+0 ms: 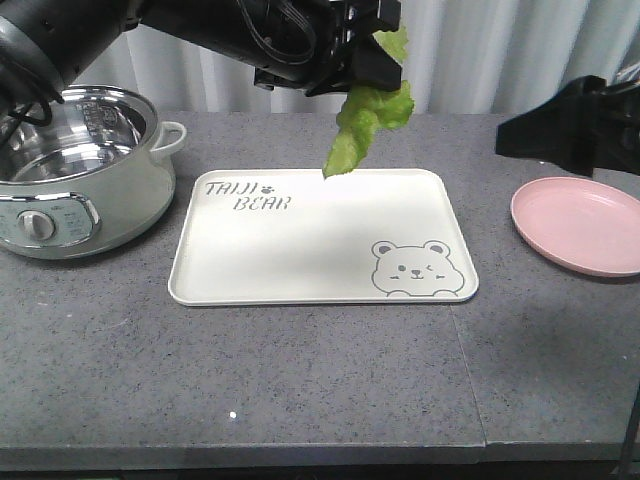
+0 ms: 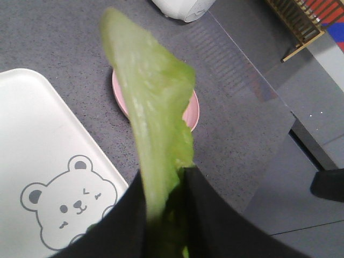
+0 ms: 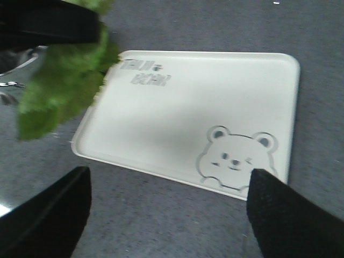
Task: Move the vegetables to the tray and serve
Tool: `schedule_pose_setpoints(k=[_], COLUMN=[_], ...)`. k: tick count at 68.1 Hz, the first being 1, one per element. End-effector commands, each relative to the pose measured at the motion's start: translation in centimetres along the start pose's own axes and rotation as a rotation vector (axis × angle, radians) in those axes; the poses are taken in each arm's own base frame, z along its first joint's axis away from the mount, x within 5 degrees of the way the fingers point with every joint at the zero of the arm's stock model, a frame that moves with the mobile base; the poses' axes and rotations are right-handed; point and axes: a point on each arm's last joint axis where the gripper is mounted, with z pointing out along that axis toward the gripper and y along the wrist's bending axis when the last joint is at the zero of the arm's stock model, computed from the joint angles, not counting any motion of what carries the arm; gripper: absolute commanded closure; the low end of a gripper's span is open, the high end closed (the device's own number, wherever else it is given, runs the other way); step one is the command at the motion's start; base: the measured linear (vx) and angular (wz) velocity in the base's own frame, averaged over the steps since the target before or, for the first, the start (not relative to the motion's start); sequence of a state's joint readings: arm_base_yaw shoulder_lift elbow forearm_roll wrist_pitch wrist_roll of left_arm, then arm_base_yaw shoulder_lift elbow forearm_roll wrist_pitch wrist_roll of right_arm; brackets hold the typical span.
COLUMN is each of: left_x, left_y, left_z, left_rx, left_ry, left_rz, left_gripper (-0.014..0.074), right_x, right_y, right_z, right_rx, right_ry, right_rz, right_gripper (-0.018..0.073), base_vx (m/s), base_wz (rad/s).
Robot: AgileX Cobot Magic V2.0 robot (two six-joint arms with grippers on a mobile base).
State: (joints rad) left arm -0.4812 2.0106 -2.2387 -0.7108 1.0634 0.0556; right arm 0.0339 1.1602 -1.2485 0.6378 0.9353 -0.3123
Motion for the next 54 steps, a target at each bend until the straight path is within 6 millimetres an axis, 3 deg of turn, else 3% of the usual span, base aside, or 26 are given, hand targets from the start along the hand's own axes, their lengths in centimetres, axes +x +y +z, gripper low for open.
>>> schedule_pose_setpoints(k=[1,13,29,42,49,54], left_x=[-1.2,-1.2,-1.2,-1.1,-1.1,-1.2], left_y=[-3.1,-3.1,-3.0,-3.0,-3.0,-3.0], left_z=[-2.5,-2.5,-2.5,-2.5,-2.5,-2.5], left_rx=[0.075,0.075,0.075,0.076,0.076,0.075], left_ry=[-0.121,-0.120,-0.120,-0.119,-0.119,-0.120], left_rz=[0.015,0.013,0.012,0.012,0.012,0.012], left_gripper=[0.0604,0.0604,0.0604,0.0604,0.0604,0.0604], right_x=[-1.7,-2.1,-2.0,-1.8,-1.8,-1.9], right_y=[1.3,2.9,4.9,5.4,5.2,5.3], right_z=[0.6,3.8,7.2,9.5,10.1,10.1], right_rx=[-0.136,-0.256,-0.274,-0.274,-0.283,-0.289], right_ry=[-0.109,-0.128,-0.157,-0.164,-0.168,-0.173], right_rz=[-0.006,-0.013,-0.021,-0.028,-0.022,-0.019], right_gripper=[-0.0022,-0.0022,-0.0022,-0.0019,0.0028,0.0113], base_vx=[0.00,0.00,0.00,0.00,0.00,0.00], base_wz=[0.00,0.00,0.00,0.00,0.00,0.00])
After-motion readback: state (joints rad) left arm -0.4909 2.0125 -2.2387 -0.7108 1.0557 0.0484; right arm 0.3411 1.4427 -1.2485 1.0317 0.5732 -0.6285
